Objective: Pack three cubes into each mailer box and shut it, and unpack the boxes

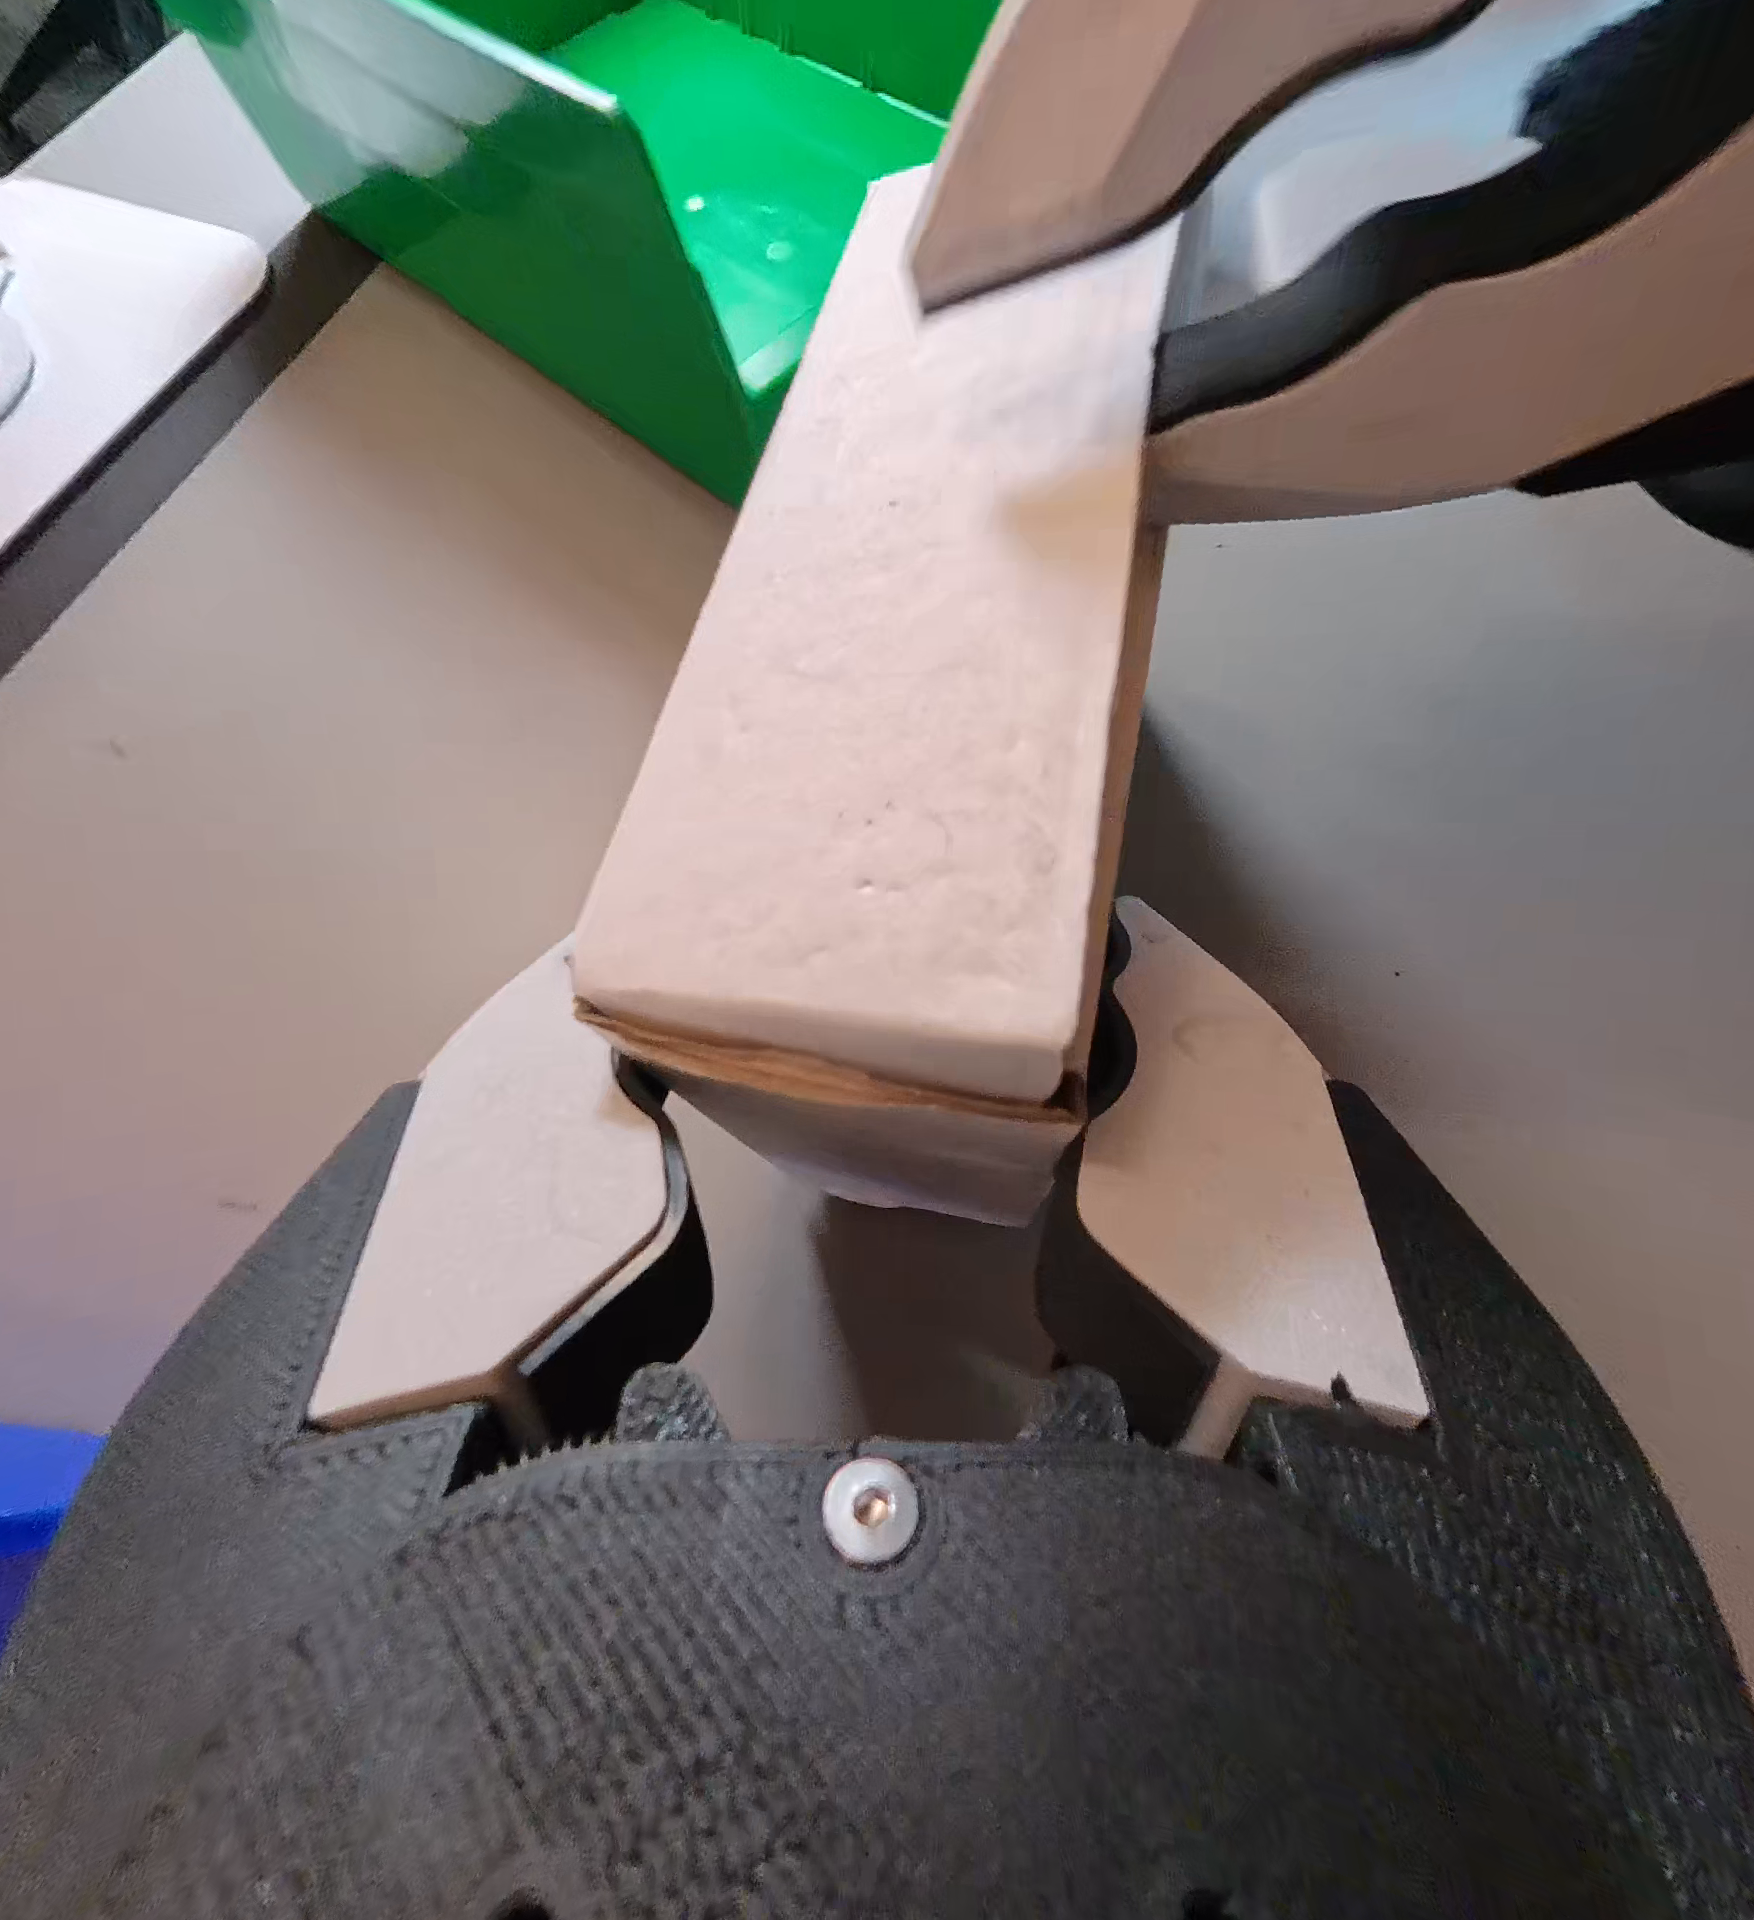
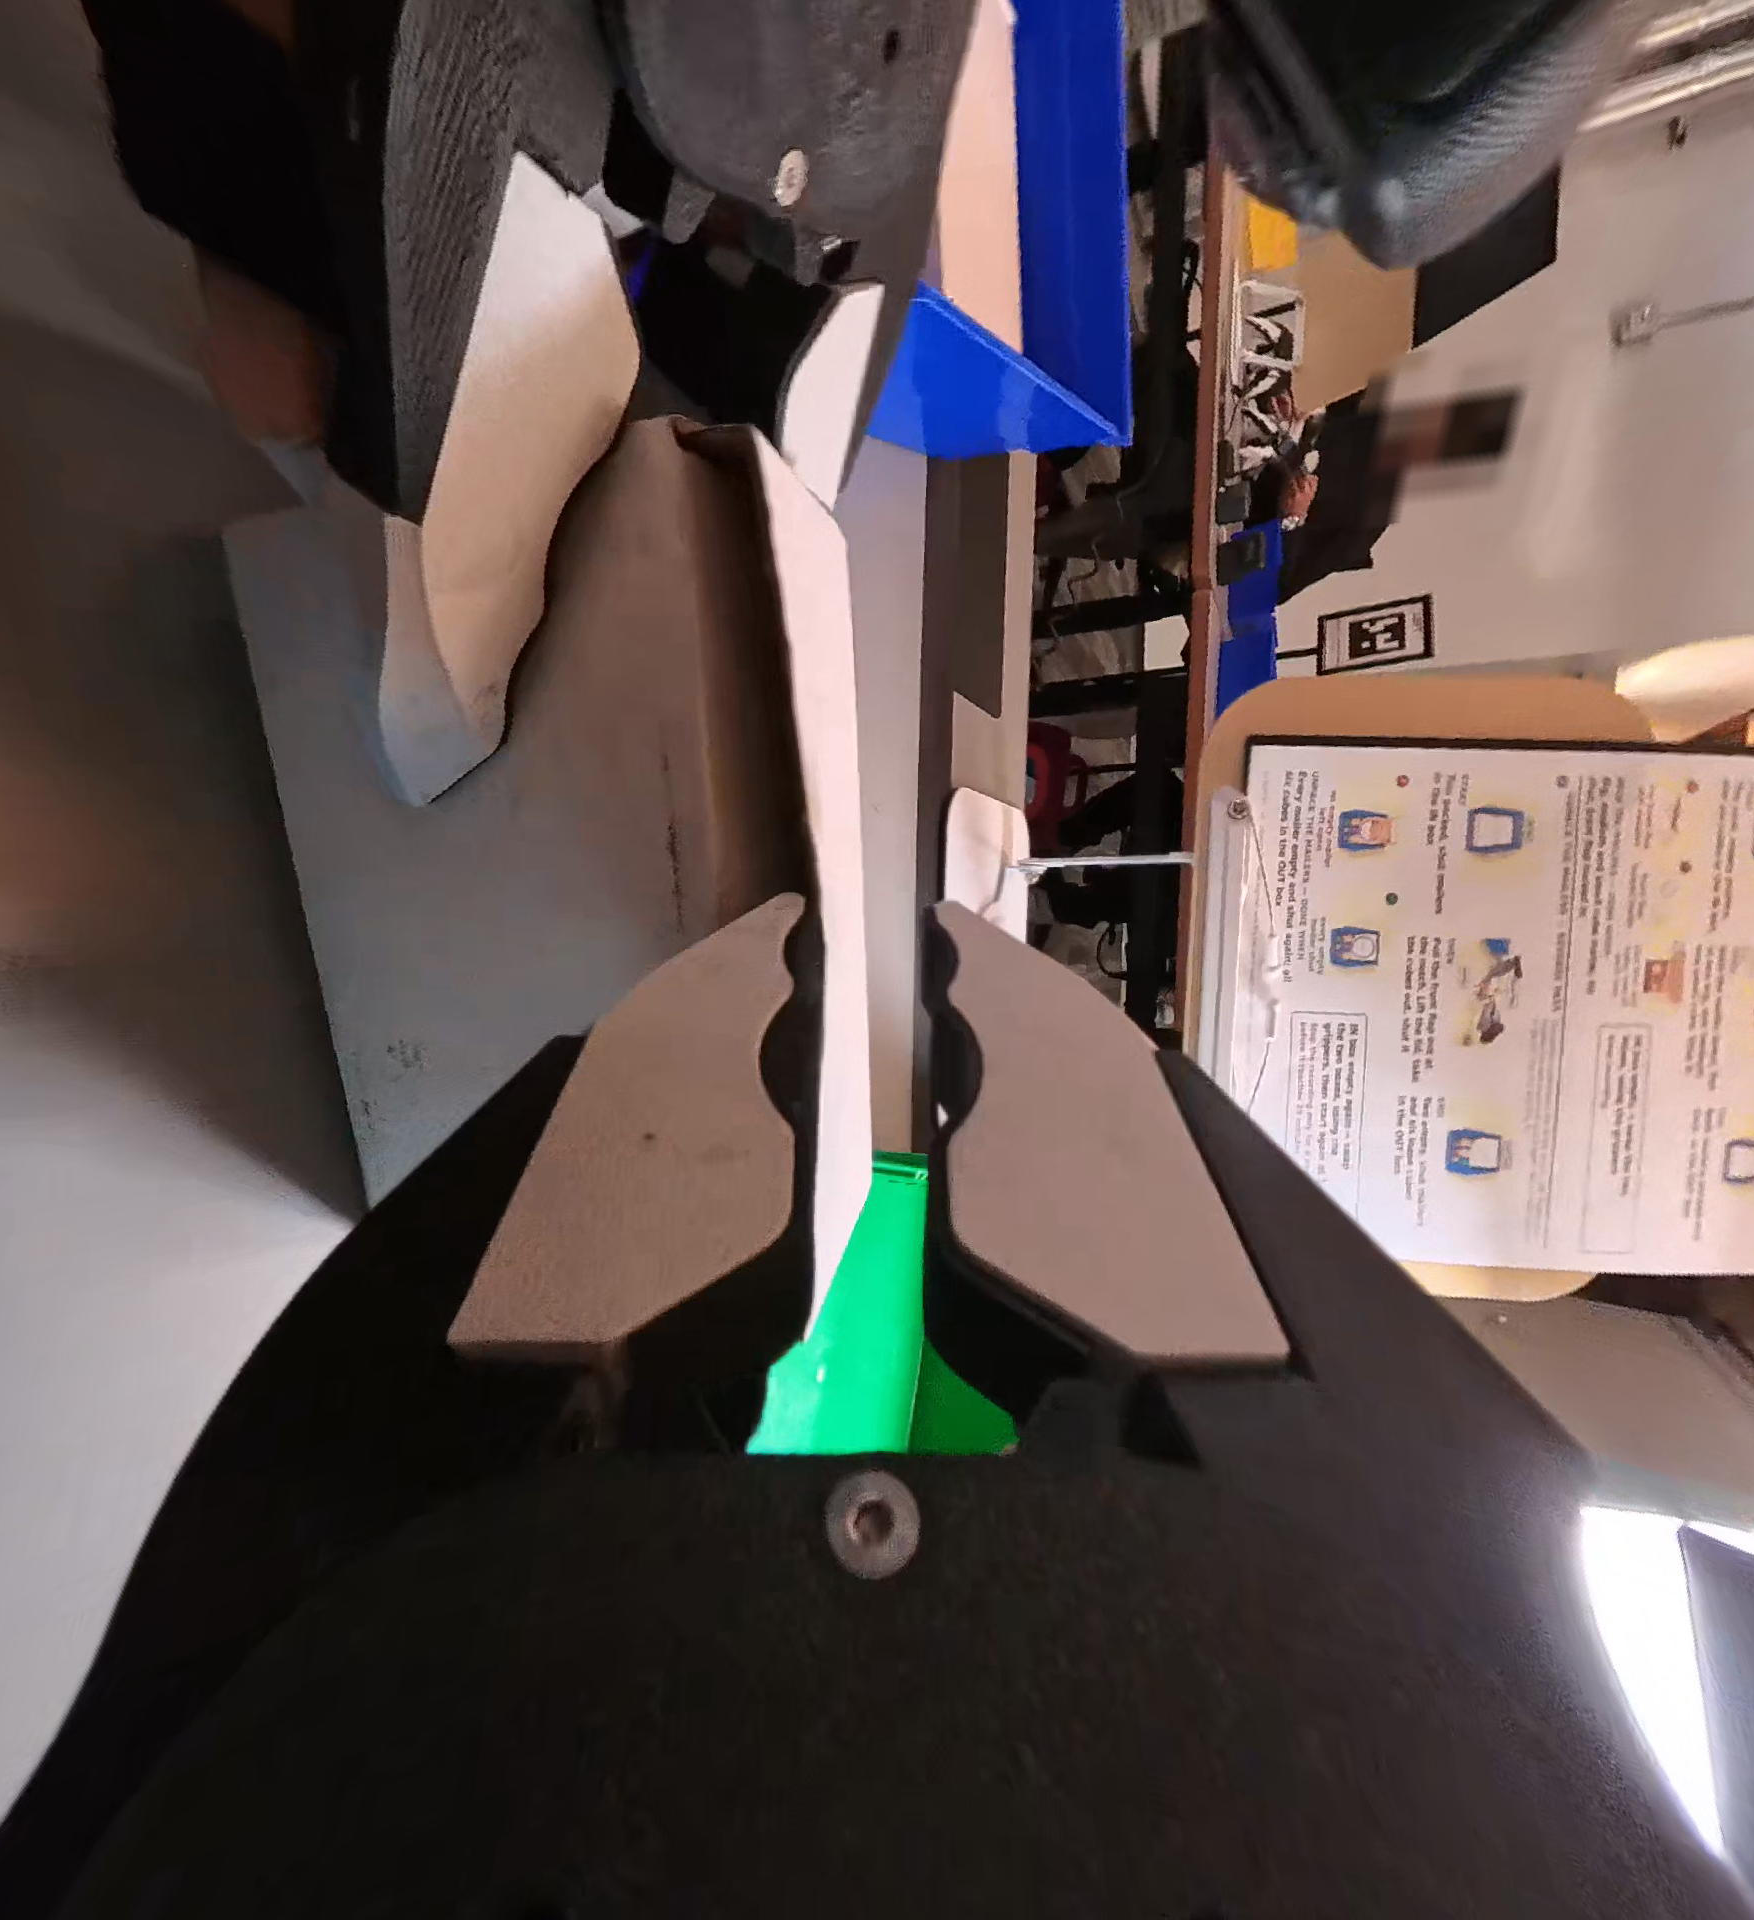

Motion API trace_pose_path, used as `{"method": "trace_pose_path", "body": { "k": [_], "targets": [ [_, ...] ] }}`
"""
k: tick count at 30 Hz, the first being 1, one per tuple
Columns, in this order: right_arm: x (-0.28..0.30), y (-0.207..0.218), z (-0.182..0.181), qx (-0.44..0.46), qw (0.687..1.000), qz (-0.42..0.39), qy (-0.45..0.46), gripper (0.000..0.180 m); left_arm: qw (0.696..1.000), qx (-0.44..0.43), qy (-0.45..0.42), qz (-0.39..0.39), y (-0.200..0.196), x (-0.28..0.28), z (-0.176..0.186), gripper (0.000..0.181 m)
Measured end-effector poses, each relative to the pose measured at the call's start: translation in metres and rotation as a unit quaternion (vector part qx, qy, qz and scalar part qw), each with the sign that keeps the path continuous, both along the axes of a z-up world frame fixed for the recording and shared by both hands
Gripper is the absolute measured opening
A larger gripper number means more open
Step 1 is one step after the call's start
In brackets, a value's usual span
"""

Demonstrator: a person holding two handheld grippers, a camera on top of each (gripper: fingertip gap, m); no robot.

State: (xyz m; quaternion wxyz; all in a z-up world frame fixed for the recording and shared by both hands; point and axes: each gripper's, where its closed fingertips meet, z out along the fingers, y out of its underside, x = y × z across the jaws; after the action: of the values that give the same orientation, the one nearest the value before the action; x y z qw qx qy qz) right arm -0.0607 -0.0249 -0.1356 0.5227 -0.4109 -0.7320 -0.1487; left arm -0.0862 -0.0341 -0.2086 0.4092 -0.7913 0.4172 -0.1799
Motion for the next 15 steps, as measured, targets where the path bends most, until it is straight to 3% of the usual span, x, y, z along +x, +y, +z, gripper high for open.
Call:
{"method": "trace_pose_path", "body": {
  "k": [2, 4, 6, 10, 15],
  "targets": [
    [0.0, 0.002, -0.005, 0.012, 1.0, 0.001, -0.023, 0.001, 1.0, 0.023, -0.003, -0.019, -0.004, 0.007, 0.005, 0.074],
    [0.003, 0.006, -0.002, 0.029, 0.999, 0.003, -0.036, 0.001, 0.998, 0.052, -0.017, -0.026, -0.005, 0.011, 0.015, 0.074],
    [0.006, 0.004, 0.005, -0.032, 0.999, 0.002, -0.016, 0.003, 0.994, 0.1, -0.023, -0.041, -0.005, 0.012, 0.026, 0.073],
    [0.014, -0.006, 0.017, -0.165, 0.986, 0.004, -0.015, 0.003, 0.968, 0.233, 0.068, -0.063, -0.001, 0.012, 0.024, 0.074],
    [0.019, -0.025, 0.02, -0.271, 0.962, 0.005, -0.038, 0.001, 0.96, 0.253, 0.093, -0.07, 0.004, -0.002, 0.014, 0.075]
  ]
}}
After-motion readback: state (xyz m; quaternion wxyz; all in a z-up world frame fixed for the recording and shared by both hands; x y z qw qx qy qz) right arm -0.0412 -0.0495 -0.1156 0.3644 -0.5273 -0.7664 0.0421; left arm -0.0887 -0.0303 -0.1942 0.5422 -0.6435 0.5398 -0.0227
